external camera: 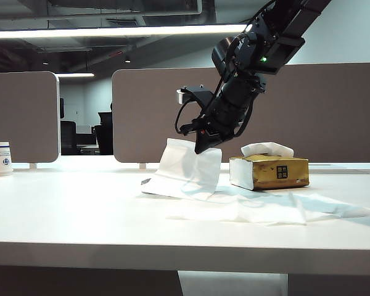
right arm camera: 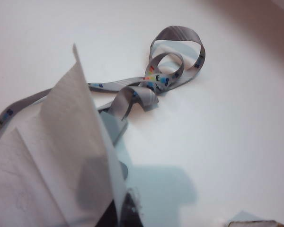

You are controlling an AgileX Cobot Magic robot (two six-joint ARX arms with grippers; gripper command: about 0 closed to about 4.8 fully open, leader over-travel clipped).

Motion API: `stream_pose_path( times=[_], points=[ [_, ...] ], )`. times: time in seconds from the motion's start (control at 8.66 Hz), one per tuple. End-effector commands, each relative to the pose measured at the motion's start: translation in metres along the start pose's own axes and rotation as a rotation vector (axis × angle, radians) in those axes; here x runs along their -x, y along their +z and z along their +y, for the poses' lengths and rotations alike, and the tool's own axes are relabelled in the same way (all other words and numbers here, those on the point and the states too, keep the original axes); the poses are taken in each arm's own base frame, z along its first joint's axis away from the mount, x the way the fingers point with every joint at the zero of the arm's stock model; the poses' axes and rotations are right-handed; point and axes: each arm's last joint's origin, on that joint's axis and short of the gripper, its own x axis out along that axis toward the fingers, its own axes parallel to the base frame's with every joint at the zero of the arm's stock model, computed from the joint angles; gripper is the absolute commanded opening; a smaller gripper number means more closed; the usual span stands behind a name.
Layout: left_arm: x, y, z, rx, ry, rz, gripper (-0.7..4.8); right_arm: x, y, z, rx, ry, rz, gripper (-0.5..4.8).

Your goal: Pull out a tissue from the tissue box and use it to cover the ID card on the tabletop.

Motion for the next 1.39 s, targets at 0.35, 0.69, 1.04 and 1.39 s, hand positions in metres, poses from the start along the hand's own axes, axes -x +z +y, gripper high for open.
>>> stream_pose_path(
  times=[0.35,0.69,1.04,1.39],
  points=[
    [0.0,0.002,0.0,-0.005,-0.007,-0.011,-0.05,0.002,0.008,-0.003,0.001,-0.089,-0.046,1.59],
    [0.0,0.002,0.0,-0.005,-0.006,-0.011,-0.05,0.007,0.027,-0.01,-0.109,-0.202,-0.231,1.73],
    [0.0,0.002,0.0,-0.005,-0.002,-0.011,-0.06,0.023,0.047,-0.017,-0.142,-0.328,-0.38,1.8],
    [0.0,0.002,0.001,-0.005,0.031,-0.014,-0.06,0.079,0.075,-0.042,-0.176,-0.371,-0.5,1.76]
  ],
)
